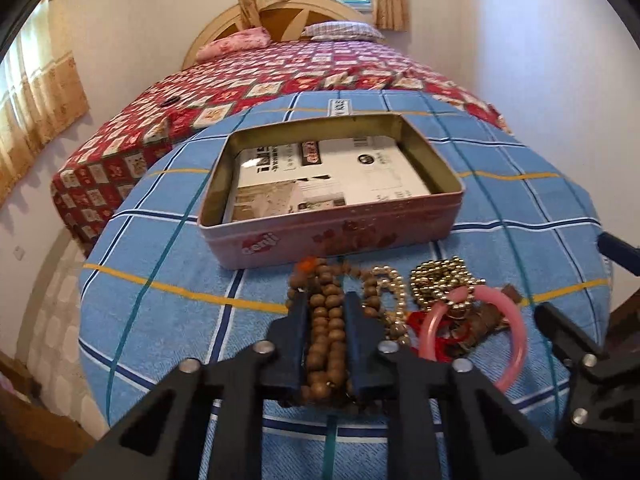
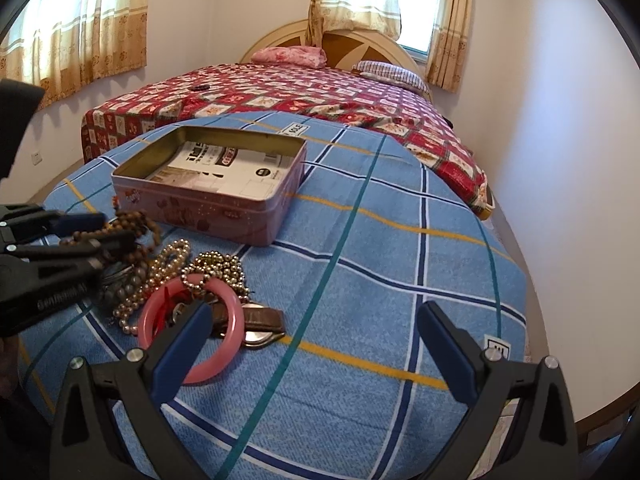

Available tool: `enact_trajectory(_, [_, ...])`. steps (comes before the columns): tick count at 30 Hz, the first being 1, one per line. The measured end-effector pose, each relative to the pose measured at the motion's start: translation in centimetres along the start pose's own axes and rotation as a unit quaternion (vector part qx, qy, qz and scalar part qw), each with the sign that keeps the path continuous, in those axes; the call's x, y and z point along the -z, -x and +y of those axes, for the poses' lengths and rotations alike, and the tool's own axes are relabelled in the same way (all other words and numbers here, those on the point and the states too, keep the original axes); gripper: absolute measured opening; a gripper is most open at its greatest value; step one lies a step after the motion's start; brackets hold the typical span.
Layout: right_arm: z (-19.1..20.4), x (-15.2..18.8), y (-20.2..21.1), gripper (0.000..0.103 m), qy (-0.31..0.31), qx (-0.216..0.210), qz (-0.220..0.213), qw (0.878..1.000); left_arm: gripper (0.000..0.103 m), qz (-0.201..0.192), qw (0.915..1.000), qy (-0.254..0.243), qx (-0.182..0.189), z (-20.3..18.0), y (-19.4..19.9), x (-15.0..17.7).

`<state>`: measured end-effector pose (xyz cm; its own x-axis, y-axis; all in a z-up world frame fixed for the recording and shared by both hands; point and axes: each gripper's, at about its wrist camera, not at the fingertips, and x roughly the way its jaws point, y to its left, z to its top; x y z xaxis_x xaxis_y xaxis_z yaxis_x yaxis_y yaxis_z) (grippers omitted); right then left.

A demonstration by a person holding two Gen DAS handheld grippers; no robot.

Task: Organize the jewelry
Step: 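Grasp the brown wooden bead string with the left gripper while the right gripper grasps the gold bead chain, then carry the wooden beads and gold chain into the pink tin with both grippers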

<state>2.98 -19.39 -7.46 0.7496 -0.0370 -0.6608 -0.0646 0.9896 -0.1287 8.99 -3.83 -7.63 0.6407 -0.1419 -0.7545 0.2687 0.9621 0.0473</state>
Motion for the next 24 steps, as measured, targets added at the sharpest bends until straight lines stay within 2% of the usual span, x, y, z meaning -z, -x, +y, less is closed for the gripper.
enact_trajectory(6, [0.2,0.0,-0.2,0.103,0.005,-0.004,-0.001,1.0,0.015,-0.026,0.9994,0.022,0.006,1.2,1.8,-0.5])
enact_trajectory(10, [0.3,-0.1,-0.7,0.103,0.007,-0.013,0.001,1.0,0.015,-0.05,0.9982,0.032,-0.007,2.3,3.3,-1.0])
enact_trajectory(17, [0.8,-1.7,-1.4,0.1,0.016,-0.049,-0.006,0.999,0.015,-0.049,0.997,0.048,-0.034,4.4,2.7,-1.0])
enact_trajectory(20, [1.2,-2.7,-2.3,0.092,0.019,-0.069,-0.001,0.997,0.015,-0.043,0.9971,0.05,-0.038,4.7,2.0,-1.0])
enact_trajectory(24, [2.0,-3.5,-4.8,0.073,0.019,-0.101,0.035,0.994,0.015,-0.041,0.9971,0.048,-0.042,4.8,1.4,-1.0])
